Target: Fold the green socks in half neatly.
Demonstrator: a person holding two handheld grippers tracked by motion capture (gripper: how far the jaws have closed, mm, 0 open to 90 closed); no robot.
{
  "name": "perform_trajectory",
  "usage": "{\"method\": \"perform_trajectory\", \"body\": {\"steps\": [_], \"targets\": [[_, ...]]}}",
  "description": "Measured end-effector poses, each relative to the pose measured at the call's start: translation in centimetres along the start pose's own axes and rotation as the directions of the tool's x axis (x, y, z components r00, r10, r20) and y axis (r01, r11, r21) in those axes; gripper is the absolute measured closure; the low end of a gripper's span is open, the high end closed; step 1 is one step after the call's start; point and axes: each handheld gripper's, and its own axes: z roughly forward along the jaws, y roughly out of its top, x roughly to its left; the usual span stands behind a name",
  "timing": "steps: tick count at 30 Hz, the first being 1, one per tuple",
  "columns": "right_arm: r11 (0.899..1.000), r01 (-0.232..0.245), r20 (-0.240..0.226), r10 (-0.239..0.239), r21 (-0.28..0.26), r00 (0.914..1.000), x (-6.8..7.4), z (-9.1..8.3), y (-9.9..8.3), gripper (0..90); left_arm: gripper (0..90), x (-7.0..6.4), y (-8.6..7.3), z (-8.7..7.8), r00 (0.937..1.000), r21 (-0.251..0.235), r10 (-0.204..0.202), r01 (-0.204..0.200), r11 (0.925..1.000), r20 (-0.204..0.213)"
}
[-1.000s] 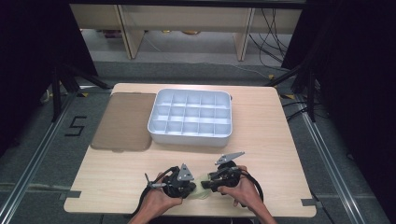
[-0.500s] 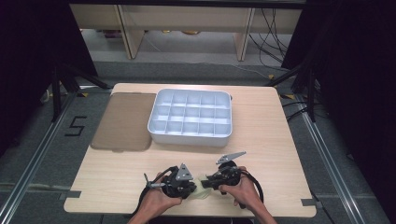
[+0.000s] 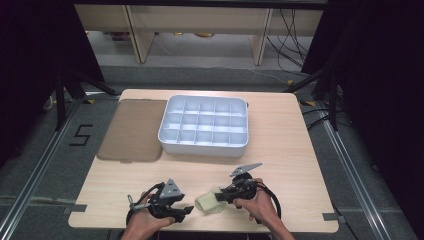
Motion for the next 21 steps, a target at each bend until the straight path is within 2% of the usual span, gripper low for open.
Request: {"method": "perform_trajectory", "body": {"steps": [2,3,4,5,7,8,10,13,14,15,19,20,21], "targets": [[1.0,0.018,-0.002,-0.018,-0.006,0.9998,0.0,0.1,0.1,75.0,42.9,0.3,-0.6,-0.6,0.9999,-0.003,-0.005,0.005,1.0,-0.01],[1.0,0.011,0.001,-0.011,-0.005,0.9999,0.2,0.0,0.1,75.1,41.9,0.4,-0.8,-0.8,0.9998,-0.007,-0.012,0.011,0.9999,-0.014],[1.0,0.019,0.003,-0.019,-0.006,0.9998,0.2,0.0,0.1,75.2,41.4,0.5,-1.0,-1.1,0.9998,-0.007,-0.001,0.0,1.0,-0.019],[1.0,0.022,0.006,-0.022,-0.005,0.9997,0.2,0.0,0.2,75.3,41.4,0.5,-1.3,-1.4,0.9996,-0.014,-0.024,0.023,0.9996,-0.012],[1.0,0.026,-0.002,-0.026,-0.009,0.9997,0.4,-0.1,0.3,75.5,40.5,0.7,-1.7,-1.7,0.9995,-0.025,-0.02,0.019,0.9995,-0.023],[1.0,0.027,0.005,-0.027,-0.01,0.9996,0.5,-0.2,0.3,75.6,40.4,0.6,-1.9,-1.8,0.9989,-0.025,-0.041,0.04,0.9989,-0.024],[0.999,0.036,0.01,-0.036,-0.011,0.9993,0.6,-0.3,0.4,75.6,39.9,0.7,-2.3,-2.1,0.9983,-0.032,-0.053,0.053,0.9981,-0.024],[0.999,0.045,0.003,-0.045,-0.022,0.999,0.9,-0.6,0.6,75.6,38.6,0.9,-2.7,-2.2,0.9975,-0.031,-0.06,0.059,0.9978,-0.037],[0.999,0.051,0.001,-0.051,-0.018,0.9987,0.9,-0.6,0.6,75.6,38.2,1.1,-2.7,-2.4,0.9987,-0.017,-0.031,0.03,0.9994,-0.04],[0.998,0.059,0.005,-0.059,-0.016,0.9983,1.0,-0.8,0.7,75.6,37.9,0.9,-2.8,-2.3,0.9971,-0.036,-0.066,0.065,0.9973,-0.039],[0.997,0.079,0.015,-0.079,-0.02,0.9968,1.3,-1.3,0.8,75.7,36.9,0.9,-3.0,-2.5,0.9968,-0.033,-0.061,0.059,0.9977,-0.051],[0.998,0.066,0.012,-0.066,-0.019,0.9978,1.5,-1.5,0.8,75.7,36.5,1.0,-3.0,-2.5,0.9969,-0.034,-0.058,0.057,0.9978,-0.053],[0.996,0.089,0.019,-0.088,-0.024,0.9959,1.4,-1.7,0.9,75.7,36.2,1.0,-3.0,-2.5,0.9968,-0.036,-0.059,0.057,0.9977,-0.054]]}}
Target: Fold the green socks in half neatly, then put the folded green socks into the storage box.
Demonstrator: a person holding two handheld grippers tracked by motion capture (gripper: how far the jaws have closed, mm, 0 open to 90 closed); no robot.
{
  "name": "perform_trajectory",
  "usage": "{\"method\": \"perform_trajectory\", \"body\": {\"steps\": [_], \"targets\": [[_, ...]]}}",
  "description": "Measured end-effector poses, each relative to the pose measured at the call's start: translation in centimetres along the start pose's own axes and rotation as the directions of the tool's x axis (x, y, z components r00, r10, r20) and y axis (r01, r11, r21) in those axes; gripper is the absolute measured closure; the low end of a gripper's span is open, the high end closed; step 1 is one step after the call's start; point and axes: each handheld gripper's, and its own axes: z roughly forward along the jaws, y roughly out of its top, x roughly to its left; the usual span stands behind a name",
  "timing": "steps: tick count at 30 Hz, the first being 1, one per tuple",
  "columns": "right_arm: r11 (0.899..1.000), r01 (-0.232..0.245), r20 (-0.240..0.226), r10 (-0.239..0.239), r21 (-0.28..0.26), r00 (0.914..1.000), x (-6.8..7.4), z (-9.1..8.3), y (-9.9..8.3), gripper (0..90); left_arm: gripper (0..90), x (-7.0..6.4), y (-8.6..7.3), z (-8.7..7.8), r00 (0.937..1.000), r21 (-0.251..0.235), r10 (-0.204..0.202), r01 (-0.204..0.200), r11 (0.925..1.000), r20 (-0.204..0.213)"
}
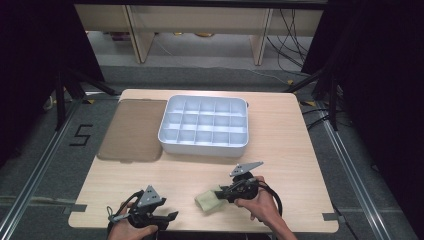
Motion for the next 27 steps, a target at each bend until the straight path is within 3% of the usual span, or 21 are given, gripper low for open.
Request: {"method": "perform_trajectory", "body": {"steps": [2,5,8,10,11,18,21,22,24,25,27], "targets": [[1.0,0.004,0.001,-0.004,0.002,1.0,0.2,-0.4,0.1,75.7,36.1,0.0,0.0,0.0,1.0,-0.011,-0.007,0.007,0.9999,0.001],[0.999,0.034,0.014,-0.034,0.001,0.9993,0.1,-1.0,0.3,75.7,35.8,0.2,0.1,-0.1,0.9998,-0.005,0.019,-0.019,0.9998,0.003],[0.999,0.032,0.017,-0.032,-0.003,0.9993,0.1,-1.6,0.8,75.7,35.2,0.2,0.0,0.0,0.9998,-0.005,0.019,-0.019,0.9998,-0.005],[0.999,0.039,0.031,-0.039,0.012,0.9987,0.2,-2.2,1.2,75.7,35.2,0.1,-0.2,0.0,1.0,-0.004,0.0,0.0,1.0,-0.01],[0.998,0.055,0.04,-0.056,0.015,0.9976,0.0,-2.3,1.4,75.7,35.1,0.2,-0.2,-0.1,0.9998,0.01,0.018,-0.018,0.9998,-0.004],[0.993,0.105,0.068,-0.109,0.055,0.9917,-0.2,-3.4,3.2,75.7,34.6,0.3,-0.3,0.1,0.9999,-0.003,0.005,-0.005,1.0,-0.014],[0.995,0.078,0.081,-0.083,0.065,0.9933,-0.2,-3.8,3.8,75.7,34.4,0.4,-0.2,0.0,0.9996,0.004,0.019,-0.019,0.9998,-0.019],[0.994,0.095,0.092,-0.1,0.062,0.9907,-0.5,-4.0,4.0,75.7,34.4,0.3,-0.3,0.1,0.9999,0.0,-0.001,0.001,1.0,-0.015],[0.994,0.088,0.093,-0.093,0.057,0.9913,-0.5,-4.3,4.4,75.6,34.2,0.4,-0.4,0.1,0.9997,0.004,0.018,-0.018,0.9998,-0.019],[0.992,0.109,0.1,-0.115,0.066,0.9883,-0.8,-4.6,4.6,75.7,33.8,0.5,-0.3,0.0,0.9993,0.021,0.034,-0.033,0.9992,-0.014],[0.991,0.11,0.102,-0.117,0.072,0.9879,-1.0,-4.9,5.0,75.7,33.1,0.5,-0.5,0.3,0.9997,0.015,0.01,-0.01,0.9998,-0.022]]}}
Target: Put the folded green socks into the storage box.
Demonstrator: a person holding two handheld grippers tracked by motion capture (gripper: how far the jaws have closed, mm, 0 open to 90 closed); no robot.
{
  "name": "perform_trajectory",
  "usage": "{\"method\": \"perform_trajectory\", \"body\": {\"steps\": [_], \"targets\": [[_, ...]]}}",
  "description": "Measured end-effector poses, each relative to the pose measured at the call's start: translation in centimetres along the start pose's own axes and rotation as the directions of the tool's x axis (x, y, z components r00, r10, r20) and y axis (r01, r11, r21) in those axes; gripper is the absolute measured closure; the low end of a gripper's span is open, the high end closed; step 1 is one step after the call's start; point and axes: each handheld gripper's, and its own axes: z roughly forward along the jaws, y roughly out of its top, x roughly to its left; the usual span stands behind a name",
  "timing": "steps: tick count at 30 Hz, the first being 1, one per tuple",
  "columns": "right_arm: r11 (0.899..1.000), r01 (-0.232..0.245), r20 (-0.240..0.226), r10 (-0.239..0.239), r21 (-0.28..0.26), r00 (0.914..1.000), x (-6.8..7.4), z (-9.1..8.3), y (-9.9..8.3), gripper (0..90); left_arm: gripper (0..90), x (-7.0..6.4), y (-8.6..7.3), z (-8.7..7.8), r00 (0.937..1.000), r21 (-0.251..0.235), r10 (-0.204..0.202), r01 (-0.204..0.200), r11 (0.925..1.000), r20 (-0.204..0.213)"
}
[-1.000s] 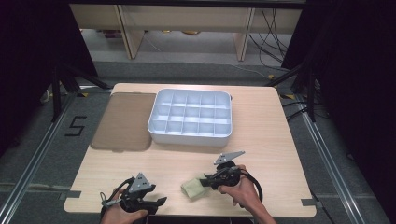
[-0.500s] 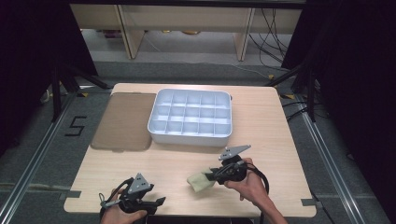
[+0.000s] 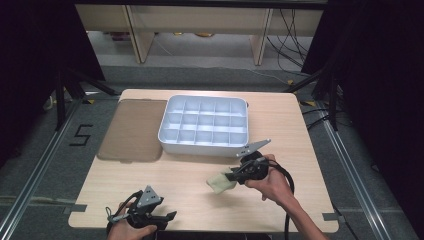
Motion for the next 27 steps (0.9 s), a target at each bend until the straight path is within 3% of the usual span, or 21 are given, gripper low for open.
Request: {"method": "perform_trajectory", "body": {"steps": [3,4,6,7,8,11,13,14,15,17,18,22,23,25,26,27], "targets": [[1.0,-0.014,0.018,0.014,0.006,0.9997,-0.5,-0.5,0.4,75.7,32.4,-0.1,0.0,0.0,0.9998,-0.012,-0.013,0.013,0.9998,0.012],[1.0,-0.016,0.015,0.016,0.013,0.9998,-0.6,-0.6,0.6,75.6,32.1,0.0,0.1,-0.2,0.9999,-0.004,0.005,-0.005,1.0,0.011],[1.0,0.0,0.014,0.0,0.021,0.9999,-1.1,-1.0,1.0,75.6,31.5,-0.1,0.2,-0.2,0.9999,-0.023,0.002,-0.001,0.9997,0.011],[1.0,-0.011,0.031,0.01,0.027,0.9995,-1.2,-1.3,1.2,75.6,31.4,0.0,0.3,-0.4,0.9995,-0.008,0.03,-0.03,0.9995,0.011],[0.999,-0.012,0.034,0.011,0.03,0.9994,-1.3,-1.5,1.4,75.6,31.1,-0.2,0.2,-0.3,1.0,-0.018,0.008,-0.008,0.9998,0.003],[1.0,-0.019,0.049,0.018,0.024,0.9986,-1.7,-2.1,2.0,75.6,29.7,-0.3,0.1,-0.4,0.9998,-0.026,-0.004,0.004,0.9997,0.021],[0.999,-0.013,0.049,0.011,0.038,0.9987,-2.0,-2.5,2.5,75.6,28.6,-0.2,0.1,-0.4,0.9999,-0.019,0.002,-0.002,0.9998,0.016],[0.998,-0.026,0.071,0.023,0.05,0.9972,-2.1,-2.8,2.7,75.6,28.5,-0.1,0.0,-0.3,1.0,-0.014,0.008,-0.008,0.9999,0.005],[0.999,-0.001,0.072,-0.002,0.042,0.9974,-2.4,-2.9,2.9,75.6,28.4,-0.1,0.0,-0.4,0.9999,-0.01,0.01,-0.01,0.9999,0.012],[0.999,-0.002,0.075,-0.001,0.048,0.9972,-2.7,-3.3,3.3,75.6,28.4,-0.1,0.0,-0.3,1.0,-0.018,-0.004,0.004,0.9998,0.008],[0.999,-0.002,0.081,-0.002,0.052,0.9967,-2.8,-3.4,3.5,75.6,28.4,0.0,0.0,-0.4,0.9999,-0.008,0.012,-0.012,0.9999,0.01],[0.997,-0.017,0.09,0.01,0.071,0.9959,-3.3,-4.1,4.3,75.6,28.2,-0.1,0.0,-0.4,1.0,-0.015,0.007,-0.007,0.9999,0.002],[0.998,0.011,0.094,-0.016,0.058,0.9954,-3.6,-4.2,4.5,75.6,28.2,-0.1,0.0,-0.3,1.0,-0.016,0.006,-0.006,0.9999,0.003],[0.996,-0.032,0.108,0.023,0.081,0.9939,-3.5,-4.7,4.9,75.6,27.8,-0.2,0.1,-0.3,0.9999,-0.003,0.007,-0.007,1.0,0.014],[0.998,-0.001,0.107,-0.007,0.069,0.9943,-3.8,-4.8,5.0,75.6,27.7,-0.3,0.0,-0.2,0.9999,-0.01,-0.002,0.002,1.0,0.014],[0.996,-0.022,0.108,0.013,0.082,0.9941,-3.8,-5.0,5.3,75.5,27.6,-0.3,0.0,-0.2,0.9999,-0.008,0.002,-0.002,1.0,0.011]]}}
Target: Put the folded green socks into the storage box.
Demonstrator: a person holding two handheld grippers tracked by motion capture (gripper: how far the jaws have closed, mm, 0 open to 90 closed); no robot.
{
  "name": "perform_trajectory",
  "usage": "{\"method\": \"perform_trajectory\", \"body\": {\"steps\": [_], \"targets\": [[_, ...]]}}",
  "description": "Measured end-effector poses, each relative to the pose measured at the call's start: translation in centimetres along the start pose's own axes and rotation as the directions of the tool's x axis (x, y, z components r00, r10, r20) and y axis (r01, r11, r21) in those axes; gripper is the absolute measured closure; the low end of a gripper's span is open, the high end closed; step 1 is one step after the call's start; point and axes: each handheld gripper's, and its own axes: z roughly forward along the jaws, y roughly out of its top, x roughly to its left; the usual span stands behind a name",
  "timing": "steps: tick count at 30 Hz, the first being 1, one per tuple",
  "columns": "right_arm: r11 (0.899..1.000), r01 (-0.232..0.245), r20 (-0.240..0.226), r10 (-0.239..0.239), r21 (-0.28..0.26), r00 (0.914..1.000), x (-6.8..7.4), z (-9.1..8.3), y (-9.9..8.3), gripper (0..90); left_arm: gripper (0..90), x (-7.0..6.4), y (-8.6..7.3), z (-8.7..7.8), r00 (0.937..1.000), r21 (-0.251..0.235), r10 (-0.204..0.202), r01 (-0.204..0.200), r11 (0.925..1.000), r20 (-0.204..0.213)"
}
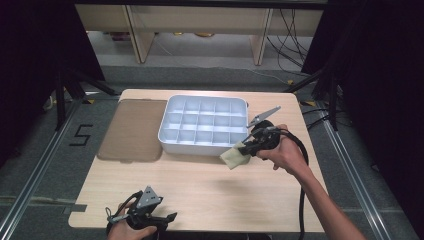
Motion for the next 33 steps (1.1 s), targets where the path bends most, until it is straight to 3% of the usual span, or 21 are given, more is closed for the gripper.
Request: {"method": "perform_trajectory", "body": {"steps": [2,3,4,7,10,12,15,19,21,22,25,27,28,33], "targets": [[1.0,0.008,0.012,-0.008,-0.012,0.9999,-0.4,-0.3,0.4,75.5,27.5,0.0,0.0,0.0,1.0,0.002,0.005,-0.005,1.0,0.003],[1.0,-0.011,0.021,0.011,0.005,0.9997,-0.4,-0.5,0.5,75.5,27.5,0.0,0.0,0.0,1.0,0.003,0.004,-0.004,1.0,0.0],[1.0,0.012,0.02,-0.012,-0.01,0.9997,-0.7,-0.6,0.7,75.6,27.5,0.0,0.0,0.0,1.0,-0.001,0.002,-0.002,1.0,0.001],[1.0,-0.003,0.033,0.003,0.002,0.9994,-1.1,-1.0,1.2,75.5,27.4,0.1,0.0,0.0,1.0,-0.005,-0.005,0.005,1.0,0.006],[1.0,-0.005,0.045,0.005,0.005,0.999,-1.6,-1.3,1.6,75.5,27.4,0.1,0.0,0.1,0.9998,0.004,0.021,-0.021,0.9998,-0.003],[1.0,-0.011,0.056,0.01,0.013,0.9984,-1.9,-1.3,1.8,75.5,27.4,0.0,-0.1,0.1,0.9999,0.01,0.011,-0.01,0.9999,-0.003],[1.0,0.003,0.072,-0.004,0.018,0.9974,-2.4,-1.2,2.3,75.5,27.4,-0.1,-0.1,0.2,0.9996,0.012,0.028,-0.028,0.9995,-0.006],[0.999,-0.006,0.088,0.002,0.046,0.9961,-2.9,-1.1,2.8,75.5,27.5,-0.1,-0.1,0.2,0.9999,0.013,0.013,-0.013,0.9998,-0.005],[0.998,0.012,0.118,-0.018,0.056,0.9929,-3.2,-1.0,3.2,75.5,27.5,-0.1,-0.1,0.2,0.9999,0.016,0.015,-0.015,0.9998,-0.006],[0.997,-0.021,0.12,0.012,0.068,0.9927,-3.2,-1.0,3.3,75.5,27.5,-0.1,-0.1,0.3,0.9999,0.015,0.014,-0.014,0.9998,-0.005],[0.998,-0.002,0.134,-0.007,0.07,0.991,-3.7,-0.7,3.8,75.5,27.6,-0.1,-0.1,0.2,0.9994,0.019,0.035,-0.035,0.9992,-0.003],[0.996,0.0,0.151,-0.014,0.093,0.9884,-3.9,-0.5,4.1,75.5,27.6,-0.2,-0.1,0.3,0.9998,0.017,0.018,-0.018,0.9997,-0.003],[0.994,-0.015,0.159,-0.002,0.108,0.9873,-3.9,-0.4,4.3,75.5,27.6,-0.2,-0.1,0.2,0.9997,0.018,0.023,-0.023,0.9996,-0.003],[0.992,-0.004,0.176,-0.018,0.127,0.9842,-4.3,0.6,5.0,75.5,27.6,-0.2,-0.1,0.1,0.9998,0.016,0.019,-0.02,0.9997,0.006]]}}
